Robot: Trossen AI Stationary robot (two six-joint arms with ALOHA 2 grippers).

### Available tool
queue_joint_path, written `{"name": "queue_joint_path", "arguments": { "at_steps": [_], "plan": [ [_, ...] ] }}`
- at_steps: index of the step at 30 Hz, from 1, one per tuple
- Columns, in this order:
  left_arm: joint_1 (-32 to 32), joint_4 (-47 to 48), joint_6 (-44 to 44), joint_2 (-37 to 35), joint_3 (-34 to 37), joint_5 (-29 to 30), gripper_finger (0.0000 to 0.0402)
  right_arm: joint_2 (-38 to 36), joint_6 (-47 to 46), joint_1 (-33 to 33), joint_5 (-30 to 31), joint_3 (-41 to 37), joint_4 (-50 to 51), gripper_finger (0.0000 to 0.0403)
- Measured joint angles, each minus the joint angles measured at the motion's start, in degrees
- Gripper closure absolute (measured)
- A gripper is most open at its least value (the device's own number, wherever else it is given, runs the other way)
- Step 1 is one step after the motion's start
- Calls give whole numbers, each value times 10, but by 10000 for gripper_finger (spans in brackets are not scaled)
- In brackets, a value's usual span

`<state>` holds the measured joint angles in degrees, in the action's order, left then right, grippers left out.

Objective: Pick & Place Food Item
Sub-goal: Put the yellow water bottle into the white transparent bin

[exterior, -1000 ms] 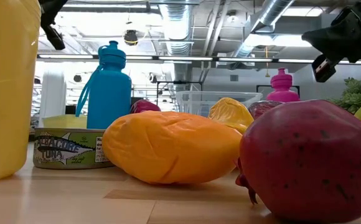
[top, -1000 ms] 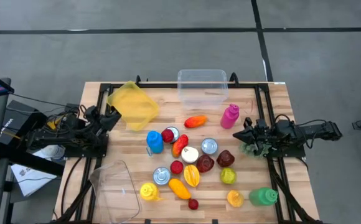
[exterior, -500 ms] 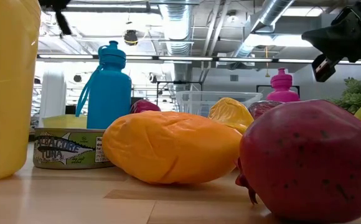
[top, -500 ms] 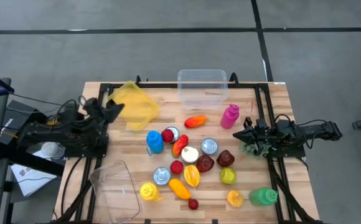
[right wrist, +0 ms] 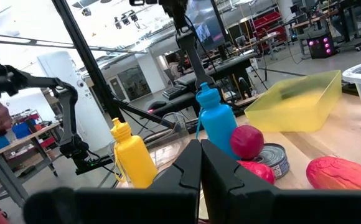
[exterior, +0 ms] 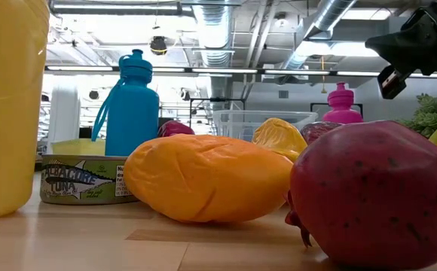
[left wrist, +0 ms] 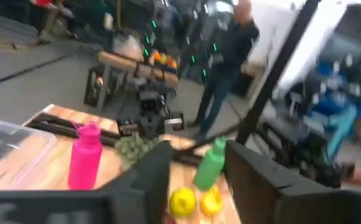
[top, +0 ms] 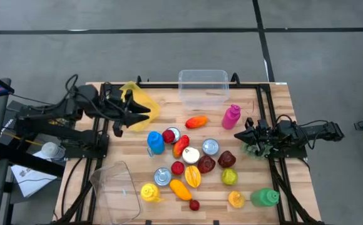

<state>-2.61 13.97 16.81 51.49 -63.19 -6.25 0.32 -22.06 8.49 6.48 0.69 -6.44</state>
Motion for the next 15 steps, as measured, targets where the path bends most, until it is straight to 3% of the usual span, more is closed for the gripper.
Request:
{"name": "queue_joint_path", "arguments": {
  "at_steps": [5, 8, 15],
  "plan": [
    [2, 207, -36, 44, -92, 3, 155, 0, 0, 0, 0, 0, 0, 403],
    [14, 261, -29, 66, -100, -14, 120, 0, 0, 0, 0, 0, 1, 403],
    [132, 291, -13, 111, -100, -54, 113, 0, 0, 0, 0, 0, 2, 403]
  ]
}}
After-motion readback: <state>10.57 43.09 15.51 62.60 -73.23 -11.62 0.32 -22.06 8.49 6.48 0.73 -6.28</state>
